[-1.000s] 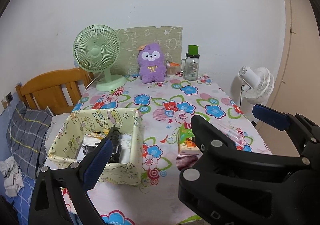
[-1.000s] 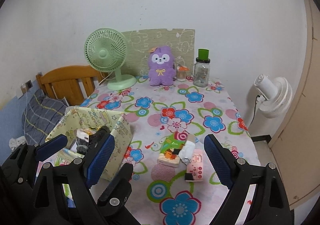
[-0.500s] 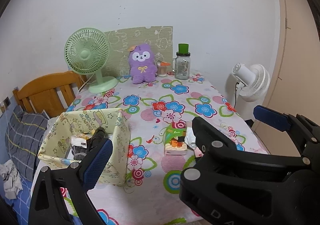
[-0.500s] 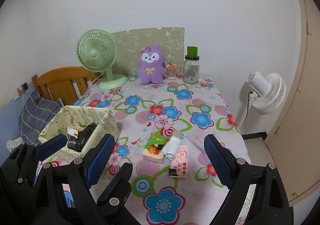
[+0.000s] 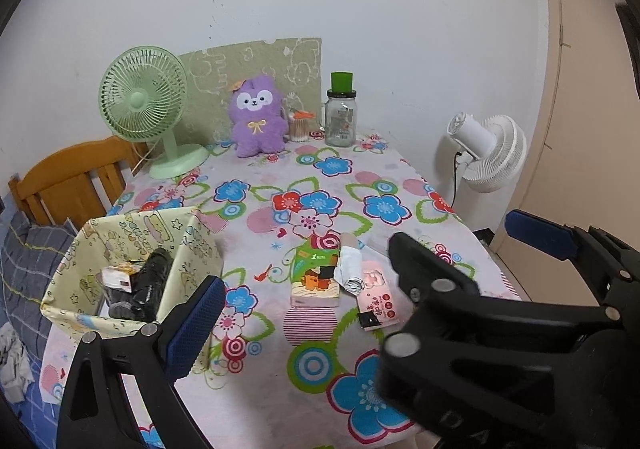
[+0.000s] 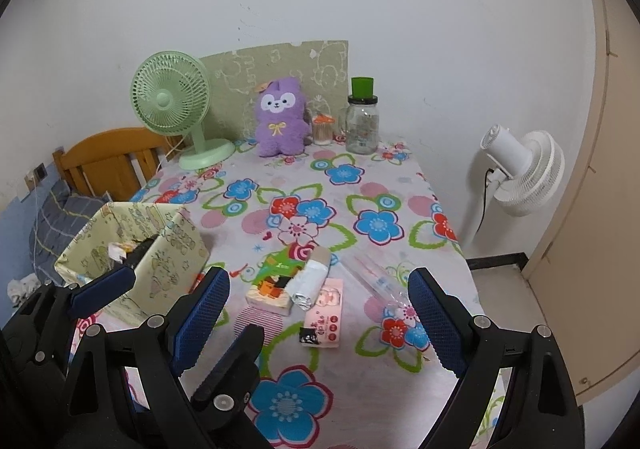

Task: Organize soft objects
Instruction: 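Move both open tools away from the box toward the items on the table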

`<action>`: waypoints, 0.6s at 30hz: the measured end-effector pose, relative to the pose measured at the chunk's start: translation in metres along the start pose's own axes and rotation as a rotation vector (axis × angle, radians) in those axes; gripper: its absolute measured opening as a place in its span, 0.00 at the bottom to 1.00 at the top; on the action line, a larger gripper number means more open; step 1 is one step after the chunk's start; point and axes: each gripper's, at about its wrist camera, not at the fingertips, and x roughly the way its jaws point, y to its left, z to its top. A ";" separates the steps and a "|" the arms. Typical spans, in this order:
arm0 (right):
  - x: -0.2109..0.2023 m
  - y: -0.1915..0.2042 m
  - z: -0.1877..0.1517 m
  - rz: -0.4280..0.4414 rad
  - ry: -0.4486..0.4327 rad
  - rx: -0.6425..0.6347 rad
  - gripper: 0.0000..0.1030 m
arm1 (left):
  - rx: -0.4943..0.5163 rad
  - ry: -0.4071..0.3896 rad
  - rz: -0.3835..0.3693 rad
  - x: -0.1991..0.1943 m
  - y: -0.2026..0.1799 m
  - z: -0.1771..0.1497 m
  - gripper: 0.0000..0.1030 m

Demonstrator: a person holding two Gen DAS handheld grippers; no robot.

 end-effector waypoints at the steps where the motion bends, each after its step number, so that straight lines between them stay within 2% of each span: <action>1: 0.002 -0.003 -0.001 -0.003 0.002 0.005 0.90 | 0.002 0.001 -0.001 0.002 -0.001 0.000 0.97; 5: 0.011 -0.016 -0.005 -0.007 0.006 0.033 0.90 | -0.013 0.008 0.020 0.014 -0.001 -0.001 0.97; 10: 0.025 -0.033 -0.008 -0.002 0.032 0.077 0.90 | -0.030 0.031 0.006 0.030 -0.001 -0.002 0.97; 18: 0.046 -0.049 -0.013 -0.042 0.064 0.081 0.90 | -0.022 0.067 0.005 0.059 -0.005 -0.007 0.97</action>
